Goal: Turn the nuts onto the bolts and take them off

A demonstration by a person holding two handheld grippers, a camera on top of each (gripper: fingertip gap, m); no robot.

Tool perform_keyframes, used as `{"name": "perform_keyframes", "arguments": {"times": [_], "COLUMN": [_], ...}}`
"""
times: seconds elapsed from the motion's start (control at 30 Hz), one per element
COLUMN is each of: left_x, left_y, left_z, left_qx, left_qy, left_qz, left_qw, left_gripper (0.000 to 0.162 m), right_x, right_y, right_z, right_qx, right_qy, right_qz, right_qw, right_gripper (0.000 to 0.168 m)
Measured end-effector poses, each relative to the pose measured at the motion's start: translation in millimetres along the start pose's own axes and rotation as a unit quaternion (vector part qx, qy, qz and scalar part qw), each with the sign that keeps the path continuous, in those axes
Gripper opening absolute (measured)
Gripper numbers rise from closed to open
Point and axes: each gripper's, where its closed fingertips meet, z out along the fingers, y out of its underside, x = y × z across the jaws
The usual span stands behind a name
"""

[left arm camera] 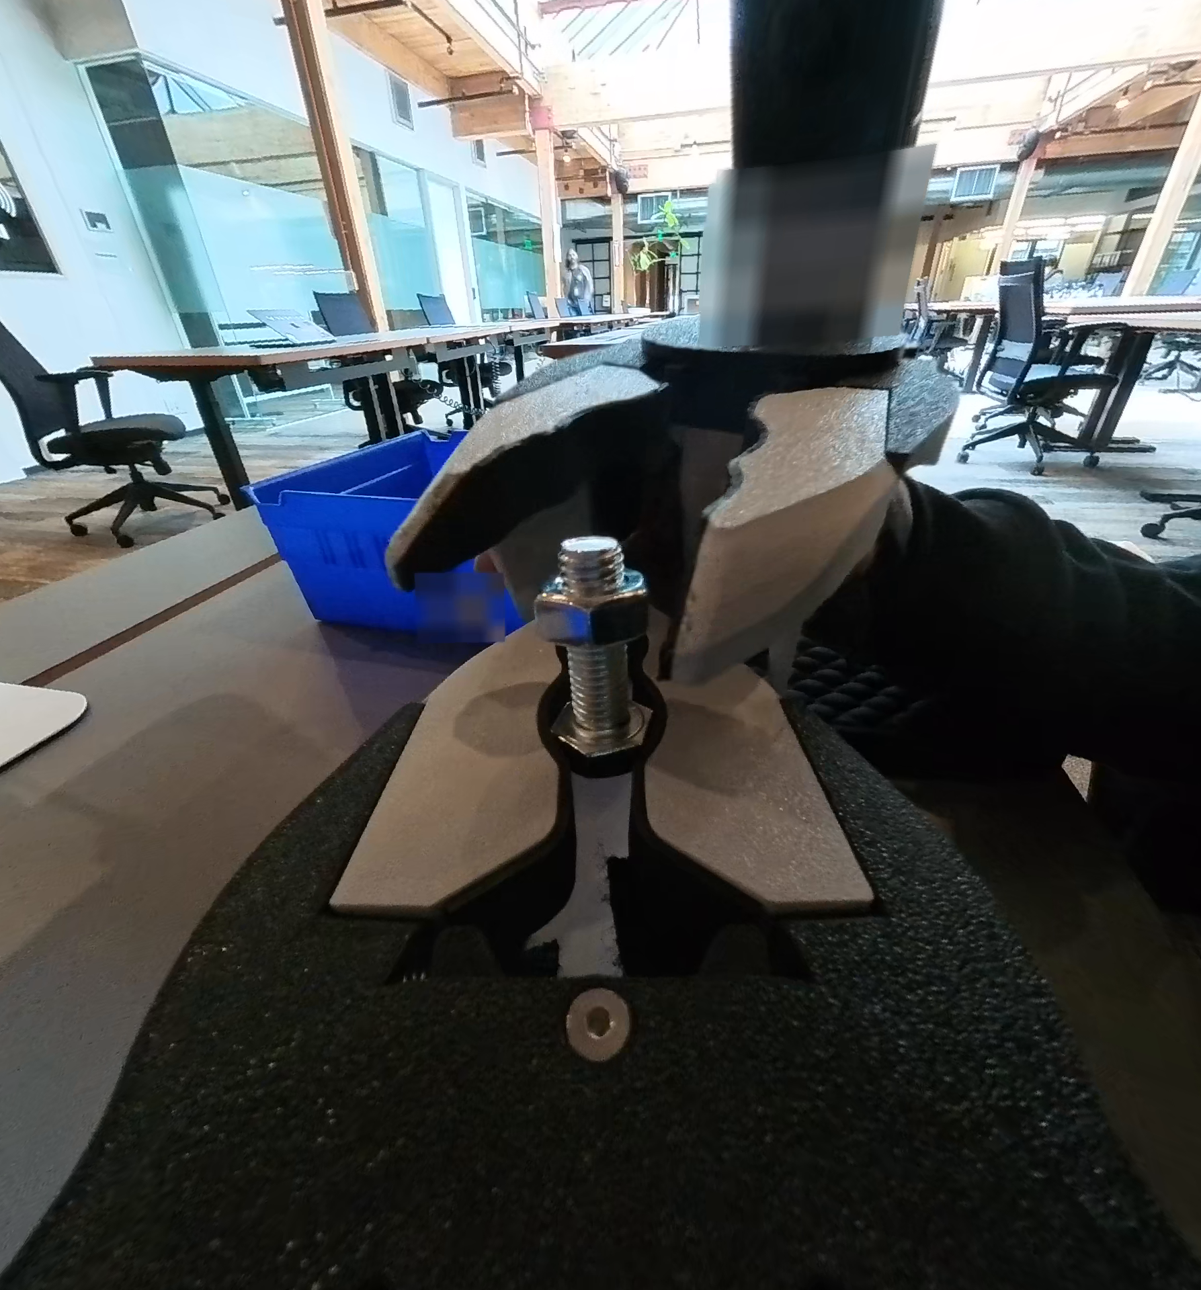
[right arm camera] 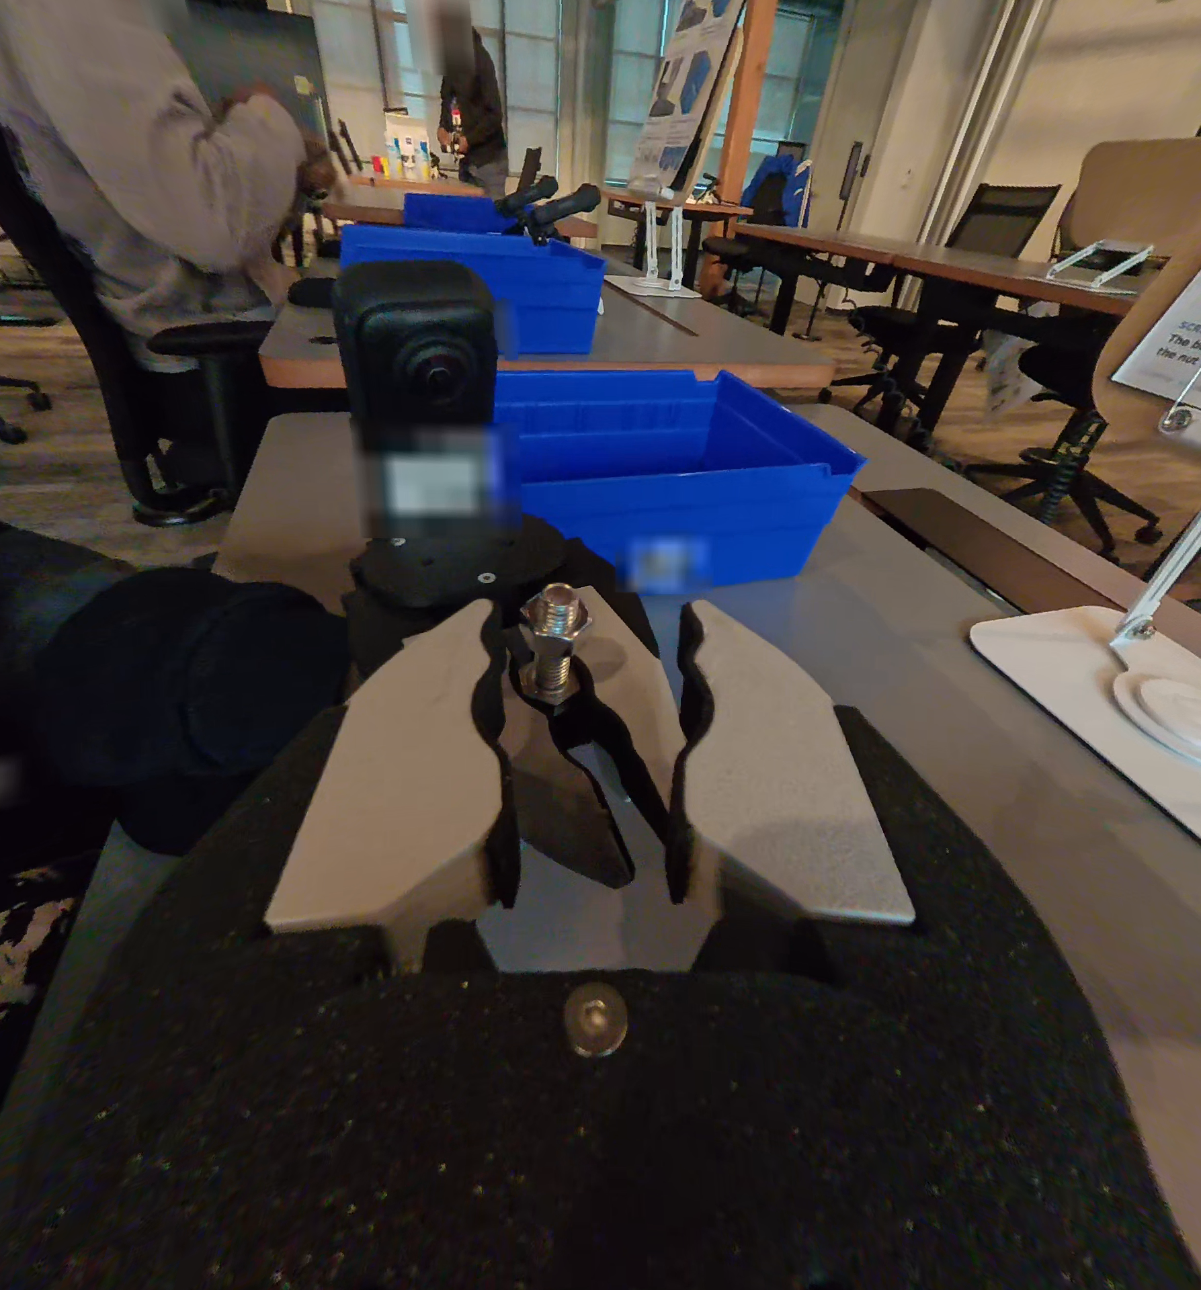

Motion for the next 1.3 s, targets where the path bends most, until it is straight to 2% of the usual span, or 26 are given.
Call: {"name": "perform_keyframes", "arguments": {"times": [0.07, 0.27, 0.33, 0.4, 0.5, 0.63, 0.77, 1.2, 1.27, 1.3], "left_x": [0.4, -0.7, -0.5, -0.1, 0.5, -0.1, 0.8, 1.0, 0.4, 0.4], "left_y": [-0.4, -1.2, -2.3, -1.9, -1.3, -0.9, -0.5, -0.9, -2.1, -2.8], "left_z": [-0.1, -0.9, -1.6, -1.1, -0.2, -0.4, 0.2, -0.1, -0.9, -1.3], "left_qx": [0.001, 0.003, 0.007, 0.006, 0.004, 0.003, 0.002, 0.003, 0.006, 0.008], "left_qy": [0.001, -0.001, -0.001, 0.000, 0.002, 0.001, 0.002, 0.003, 0.002, 0.002], "left_qz": [0.000, -0.002, -0.003, -0.003, -0.001, -0.003, -0.001, -0.002, -0.003, -0.004], "left_qw": [1.000, 1.000, 1.000, 1.000, 1.000, 1.000, 1.000, 1.000, 1.000, 1.000], "left_gripper": [0.012, 0.012, 0.012, 0.012, 0.012, 0.012, 0.012, 0.013, 0.012, 0.012], "right_x": [1.8, 6.9, 16.4, 19.4, 15.9, 2.6, -1.3, 4.1, 4.5, 8.0], "right_y": [0.3, 2.3, 2.9, -2.1, -6.0, -3.7, -6.3, -1.4, -0.8, -0.4], "right_z": [-0.6, -11.6, -23.1, -31.2, -30.7, -15.8, -4.4, -6.2, -14.4, -18.8], "right_qx": [0.000, -0.004, 0.002, 0.025, 0.035, 0.022, 0.023, 0.009, 0.009, 0.010], "right_qy": [0.004, 0.009, 0.030, 0.030, 0.018, -0.012, -0.013, 0.003, 0.001, 0.011], "right_qz": [0.000, -0.005, -0.007, 0.001, 0.002, 0.004, 0.007, -0.007, -0.019, -0.026], "right_qw": [1.000, 1.000, 1.000, 0.999, 0.999, 1.000, 1.000, 1.000, 1.000, 1.000], "right_gripper": [0.045, 0.042, 0.017, 0.006, 0.012, 0.045, 0.053, 0.044, 0.031, 0.015]}}
